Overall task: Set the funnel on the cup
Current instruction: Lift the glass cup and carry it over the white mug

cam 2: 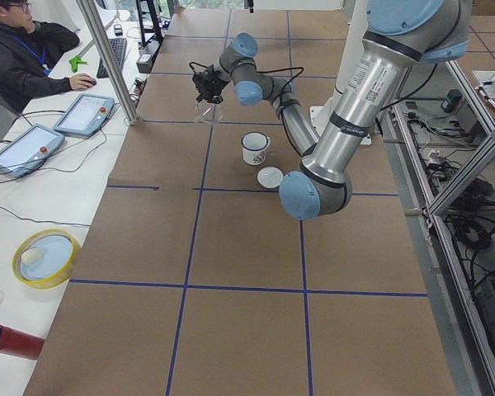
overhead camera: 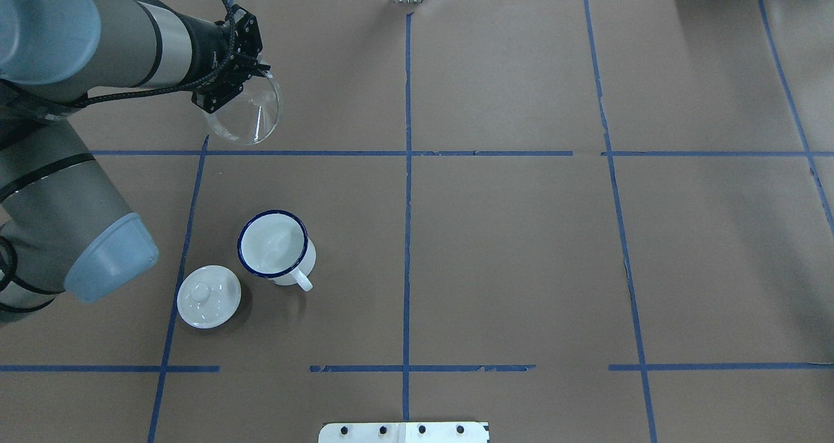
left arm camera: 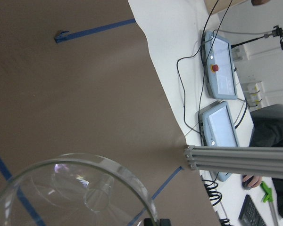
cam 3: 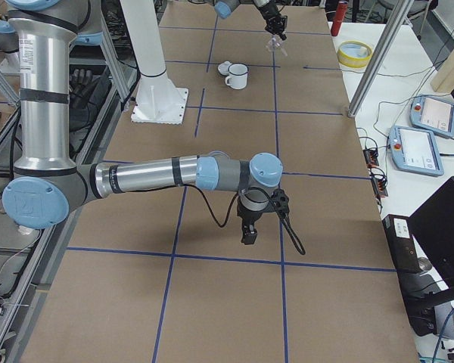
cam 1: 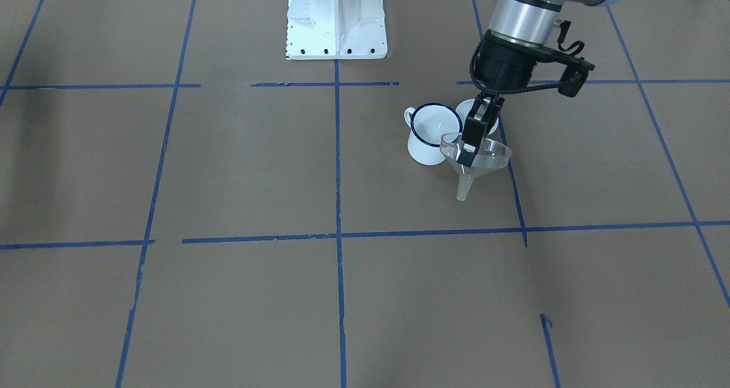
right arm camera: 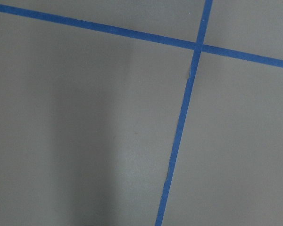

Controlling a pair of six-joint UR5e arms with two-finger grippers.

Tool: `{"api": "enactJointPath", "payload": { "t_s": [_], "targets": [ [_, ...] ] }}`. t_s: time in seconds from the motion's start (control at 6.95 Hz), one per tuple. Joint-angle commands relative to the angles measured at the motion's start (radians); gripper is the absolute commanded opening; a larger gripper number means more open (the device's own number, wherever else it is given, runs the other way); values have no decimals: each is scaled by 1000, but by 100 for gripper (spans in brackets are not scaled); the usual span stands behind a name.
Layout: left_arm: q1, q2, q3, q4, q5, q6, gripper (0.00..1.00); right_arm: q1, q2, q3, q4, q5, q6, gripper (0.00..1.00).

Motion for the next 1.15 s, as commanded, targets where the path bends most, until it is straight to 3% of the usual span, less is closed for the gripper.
{"api": "enactJointPath", "payload": {
  "t_s": [0.0, 0.14, 0.43, 0.72, 1.01],
  "targets": [
    [48, -23, -105, 290, -136, 155, 0, 0, 0, 0, 0, 0, 0, 100],
    [89, -58, -124, 408, -178, 222, 0, 0, 2, -1, 0, 0, 0, 100],
    [135, -95, -115, 526, -269, 357, 0, 0, 0, 0, 0, 0, 0, 100],
    [136, -159, -5, 600, -280, 477, 0, 0, 0, 0, 0, 0, 0, 100],
    [136, -155, 19, 596, -280, 542, 0, 0, 0, 0, 0, 0, 0, 100]
  ]
}}
